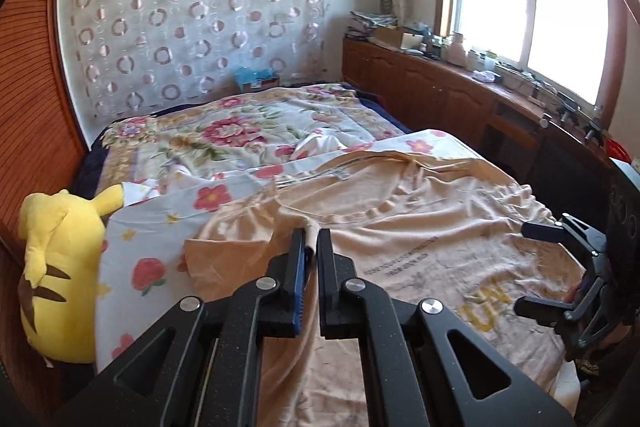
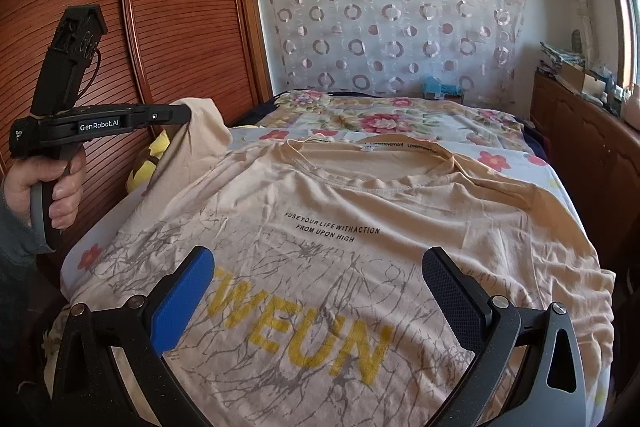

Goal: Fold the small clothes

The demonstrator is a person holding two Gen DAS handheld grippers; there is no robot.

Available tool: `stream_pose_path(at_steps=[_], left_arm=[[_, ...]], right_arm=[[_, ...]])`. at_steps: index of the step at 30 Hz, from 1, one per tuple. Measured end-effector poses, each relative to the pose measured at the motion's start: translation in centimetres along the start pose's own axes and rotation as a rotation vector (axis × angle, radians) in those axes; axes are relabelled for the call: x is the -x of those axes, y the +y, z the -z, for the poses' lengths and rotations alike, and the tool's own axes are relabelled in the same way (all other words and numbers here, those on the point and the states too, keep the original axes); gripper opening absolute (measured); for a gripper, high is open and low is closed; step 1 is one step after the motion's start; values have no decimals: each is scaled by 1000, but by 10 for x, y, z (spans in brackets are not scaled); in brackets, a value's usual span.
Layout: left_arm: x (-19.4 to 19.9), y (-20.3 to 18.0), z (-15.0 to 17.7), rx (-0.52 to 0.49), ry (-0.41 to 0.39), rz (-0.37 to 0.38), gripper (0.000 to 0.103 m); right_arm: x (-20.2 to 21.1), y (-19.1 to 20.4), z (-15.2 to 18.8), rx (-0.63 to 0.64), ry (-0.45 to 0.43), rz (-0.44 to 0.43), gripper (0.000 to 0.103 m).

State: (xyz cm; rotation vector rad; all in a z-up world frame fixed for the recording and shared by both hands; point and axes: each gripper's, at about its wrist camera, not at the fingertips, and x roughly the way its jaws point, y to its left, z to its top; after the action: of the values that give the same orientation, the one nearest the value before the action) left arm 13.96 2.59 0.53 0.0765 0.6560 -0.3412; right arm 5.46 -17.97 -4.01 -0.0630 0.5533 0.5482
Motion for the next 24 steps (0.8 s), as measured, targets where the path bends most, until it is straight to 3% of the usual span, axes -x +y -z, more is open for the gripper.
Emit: stream_pose_path(at_steps=[7, 13, 19, 24], left_arm=[[7, 11, 16, 24, 16, -48, 33], [9, 36, 49, 74, 48, -105, 64], [-2, 61, 87, 123, 133, -146, 66], [-16, 70, 106, 137, 192, -169, 68]], right_arm=[[1, -3, 3, -17, 2, -1, 103], [-2, -1, -2, 2, 9, -17, 103], [-9, 3, -16, 50, 17, -33, 100], [-21, 12, -28, 127, 67, -79, 86]])
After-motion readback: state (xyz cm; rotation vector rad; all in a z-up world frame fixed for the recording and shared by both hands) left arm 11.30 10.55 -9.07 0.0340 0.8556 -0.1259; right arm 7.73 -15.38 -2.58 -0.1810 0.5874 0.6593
